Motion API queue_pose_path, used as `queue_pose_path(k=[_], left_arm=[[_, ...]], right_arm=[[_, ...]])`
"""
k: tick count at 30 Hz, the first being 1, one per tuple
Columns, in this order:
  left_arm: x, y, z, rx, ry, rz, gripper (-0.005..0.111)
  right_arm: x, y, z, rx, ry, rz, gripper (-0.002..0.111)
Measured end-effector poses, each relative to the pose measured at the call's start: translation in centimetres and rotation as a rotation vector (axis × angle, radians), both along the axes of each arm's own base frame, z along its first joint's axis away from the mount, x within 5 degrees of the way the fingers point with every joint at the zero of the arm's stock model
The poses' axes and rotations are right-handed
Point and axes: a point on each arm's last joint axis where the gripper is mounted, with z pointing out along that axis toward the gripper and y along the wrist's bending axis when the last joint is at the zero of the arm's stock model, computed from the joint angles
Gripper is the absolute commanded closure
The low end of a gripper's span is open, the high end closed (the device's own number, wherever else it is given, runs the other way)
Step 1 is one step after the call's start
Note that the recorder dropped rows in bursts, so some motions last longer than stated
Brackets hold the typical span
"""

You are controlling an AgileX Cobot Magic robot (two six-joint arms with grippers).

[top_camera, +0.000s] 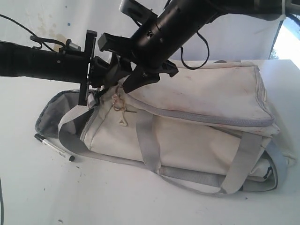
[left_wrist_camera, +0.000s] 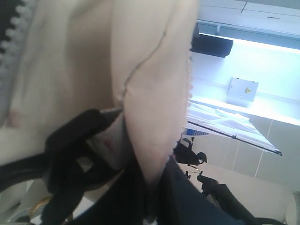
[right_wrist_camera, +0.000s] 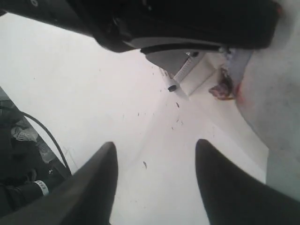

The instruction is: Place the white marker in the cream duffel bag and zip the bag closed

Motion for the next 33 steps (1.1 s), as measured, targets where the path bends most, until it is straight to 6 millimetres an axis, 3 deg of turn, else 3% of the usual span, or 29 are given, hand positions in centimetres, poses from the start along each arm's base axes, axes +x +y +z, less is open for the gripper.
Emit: queue_pose_path(k=[6, 11, 18, 26, 33], left_arm=[[0.1, -0.1, 0.2, -0.020, 0.003, 0.012, 0.107], [0.1, -0.1, 0.2, -0.024, 0.004, 0.014, 0.107], [0.1, -0.1, 0.1, -0.017, 0.003, 0.009, 0.107], [0.0, -0.1, 0.1, -0.012, 0.003, 0.006, 0.107], [0.1, 0.7, -0.1, 0.044, -0.045, -0.020, 0.107]], right_arm=[[-0.7, 1.4, -0.1, 0.013, 0.031, -0.036, 0.056], [-0.6, 1.8, -1.3, -0.083, 0.043, -0.127, 0.058], [-2.8, 3.9, -1.7, -0.352, -0.179, -0.172, 0.060], [-4.3, 7.3, -0.6, -0.268, -0.385, -0.274, 0.060], [-5.5, 8.1, -0.7, -0.352, -0.501, -0.252, 0.060]])
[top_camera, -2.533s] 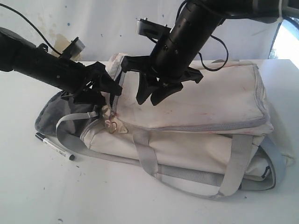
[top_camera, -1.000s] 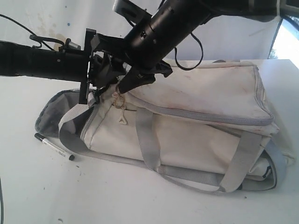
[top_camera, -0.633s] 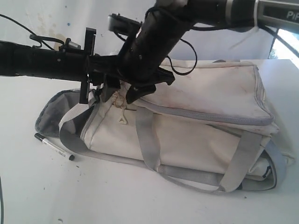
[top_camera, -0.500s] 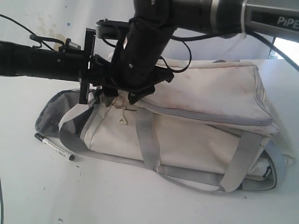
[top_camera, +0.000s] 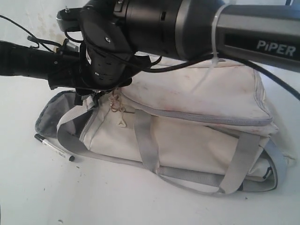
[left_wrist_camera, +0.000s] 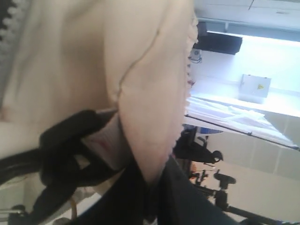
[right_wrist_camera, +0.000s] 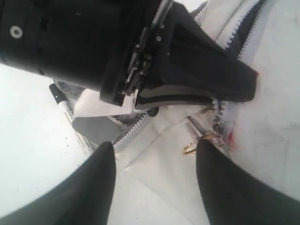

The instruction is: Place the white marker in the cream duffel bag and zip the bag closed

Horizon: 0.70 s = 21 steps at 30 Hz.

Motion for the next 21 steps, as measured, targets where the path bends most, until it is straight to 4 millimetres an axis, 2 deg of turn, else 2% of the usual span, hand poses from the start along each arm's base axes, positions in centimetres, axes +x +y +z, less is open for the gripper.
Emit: queue_pose_path(k=[6, 21], left_arm=[[0.6, 0.4, 1.1, 0.143, -0.104, -0.087, 0.107], [0.9, 0.5, 1.8, 0.173, -0.053, -0.072, 0.107]], right_arm=[[-0.7, 0.7, -2.3, 0.044, -0.011, 0.046, 0.060], [-0.9, 0.4, -2.8, 0.005, -0.002, 0.021, 0.060]])
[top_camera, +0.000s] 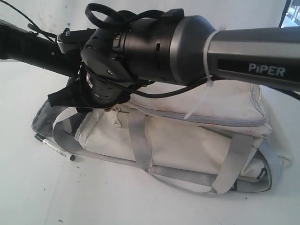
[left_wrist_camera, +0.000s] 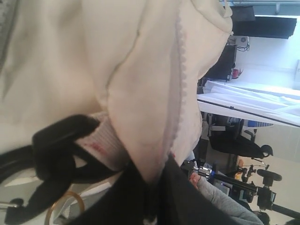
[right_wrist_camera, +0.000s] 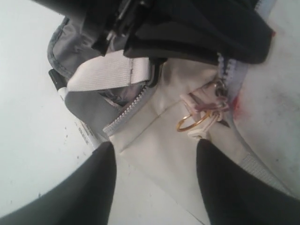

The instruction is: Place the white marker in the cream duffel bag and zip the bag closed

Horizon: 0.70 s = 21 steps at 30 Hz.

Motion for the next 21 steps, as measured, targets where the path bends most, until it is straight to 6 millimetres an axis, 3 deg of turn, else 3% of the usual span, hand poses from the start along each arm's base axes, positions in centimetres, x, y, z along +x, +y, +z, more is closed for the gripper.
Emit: queue_pose_path(k=[13, 21], left_arm=[[0.5, 0.8, 0.5, -0.065, 0.083, 0.080, 0.107], [0.6, 0.7, 0.8, -0.109, 0.133, 0.116, 0.107]], right_arm=[[0.0, -0.3, -0.7, -0.072, -0.051, 0.082, 0.060], [-0.1, 0.9, -1.7, 0.081, -0.167, 0.188, 0.060]])
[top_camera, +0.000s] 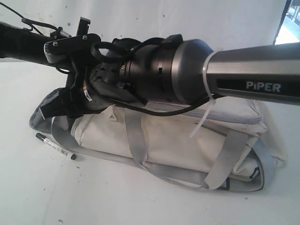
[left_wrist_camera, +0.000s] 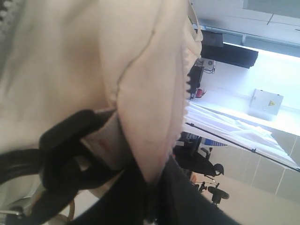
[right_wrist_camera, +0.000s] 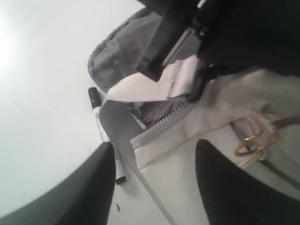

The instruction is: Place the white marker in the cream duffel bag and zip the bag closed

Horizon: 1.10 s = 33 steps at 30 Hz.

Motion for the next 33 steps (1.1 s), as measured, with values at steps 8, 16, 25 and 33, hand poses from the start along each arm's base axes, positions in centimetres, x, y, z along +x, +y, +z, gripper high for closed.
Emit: queue_pose_path(k=[8, 16, 25, 33], left_arm=[[0.0, 0.0, 0.1, -0.011, 0.013, 0.009, 0.107], [0.1, 0.0, 0.1, -0.018, 0.014, 0.012, 0.107], [0.1, -0.1, 0.2, -0.027, 0.014, 0.020, 0.107], [0.1, 0.0, 0.2, -0.025, 0.014, 0.022, 0.107]], right_arm=[[1.0, -1.2, -0.6, -0.084, -0.062, -0.138, 0.060], [1.4, -1.1, -0.9, -0.033, -0.064, -0.212, 0.060], [2.8, -1.6, -1.1, 0.025, -0.076, -0.236, 0.060], [3.8, -1.3, -2.8, 0.027, -0.072, -0.199, 0.071]])
